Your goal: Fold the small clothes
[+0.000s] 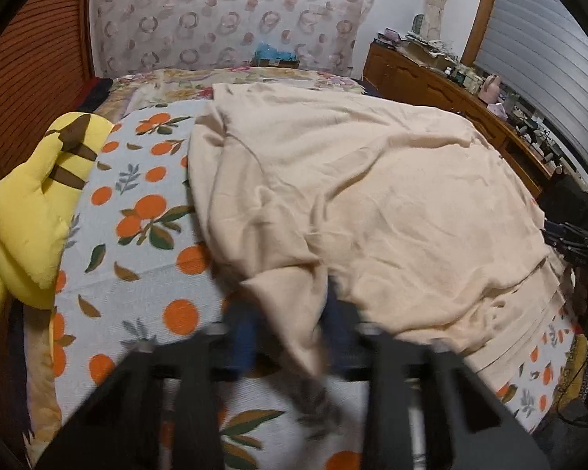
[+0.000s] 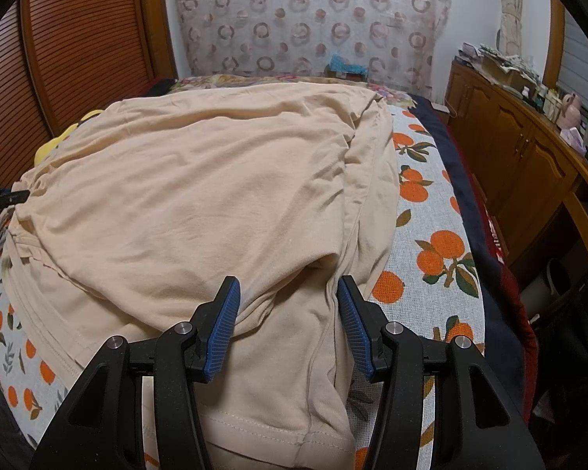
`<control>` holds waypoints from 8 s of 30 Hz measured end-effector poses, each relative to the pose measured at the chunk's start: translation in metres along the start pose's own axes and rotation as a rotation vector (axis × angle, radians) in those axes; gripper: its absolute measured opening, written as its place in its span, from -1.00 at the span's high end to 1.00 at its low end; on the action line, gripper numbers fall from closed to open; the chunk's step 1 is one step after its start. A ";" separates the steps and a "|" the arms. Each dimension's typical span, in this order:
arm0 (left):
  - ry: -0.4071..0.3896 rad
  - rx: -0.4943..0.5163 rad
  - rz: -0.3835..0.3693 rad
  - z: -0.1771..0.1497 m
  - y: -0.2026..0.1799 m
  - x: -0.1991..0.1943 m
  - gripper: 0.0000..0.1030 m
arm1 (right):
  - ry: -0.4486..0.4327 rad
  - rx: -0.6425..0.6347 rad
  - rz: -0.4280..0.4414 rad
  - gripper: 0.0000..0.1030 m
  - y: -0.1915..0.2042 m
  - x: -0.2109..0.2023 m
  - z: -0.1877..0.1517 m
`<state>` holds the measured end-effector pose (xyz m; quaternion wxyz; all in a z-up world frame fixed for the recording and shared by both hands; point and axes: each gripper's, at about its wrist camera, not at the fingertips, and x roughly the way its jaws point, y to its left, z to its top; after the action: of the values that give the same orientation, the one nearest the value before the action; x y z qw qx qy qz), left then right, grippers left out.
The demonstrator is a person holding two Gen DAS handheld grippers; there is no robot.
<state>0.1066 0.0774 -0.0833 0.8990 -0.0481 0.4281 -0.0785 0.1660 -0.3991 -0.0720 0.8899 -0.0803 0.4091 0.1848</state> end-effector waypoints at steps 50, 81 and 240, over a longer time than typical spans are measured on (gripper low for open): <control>-0.167 0.248 -0.123 0.064 -0.163 -0.039 0.14 | -0.172 -0.031 0.084 0.04 0.010 -0.065 0.041; -0.170 0.050 -0.089 0.024 -0.079 -0.041 0.14 | 0.100 -0.434 0.203 0.04 0.190 0.111 0.127; -0.139 0.187 -0.305 0.007 -0.193 -0.038 1.00 | -0.163 0.082 0.115 0.94 -0.011 -0.085 -0.026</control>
<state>0.0686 -0.1049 -0.0202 0.9045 -0.0342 0.3438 -0.2499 0.1018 -0.4392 -0.0247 0.9107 -0.0049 0.3466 0.2244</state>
